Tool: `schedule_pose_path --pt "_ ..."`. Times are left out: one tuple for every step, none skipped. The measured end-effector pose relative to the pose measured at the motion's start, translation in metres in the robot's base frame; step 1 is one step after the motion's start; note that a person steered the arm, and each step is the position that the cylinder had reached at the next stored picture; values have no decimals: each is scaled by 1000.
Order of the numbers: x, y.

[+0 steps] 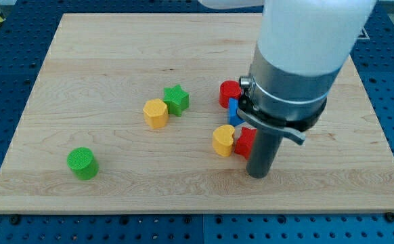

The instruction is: Keep green star on top left to yellow hexagon

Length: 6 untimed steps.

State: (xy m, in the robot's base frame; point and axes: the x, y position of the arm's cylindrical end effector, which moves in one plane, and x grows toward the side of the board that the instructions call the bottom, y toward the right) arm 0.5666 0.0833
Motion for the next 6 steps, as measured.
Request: schedule_pose_path --pt "-1 0" --pt "10 -35" --pt "9 -73" --pt "-17 -82" --pt "-39 -82" --pt "-45 -82"
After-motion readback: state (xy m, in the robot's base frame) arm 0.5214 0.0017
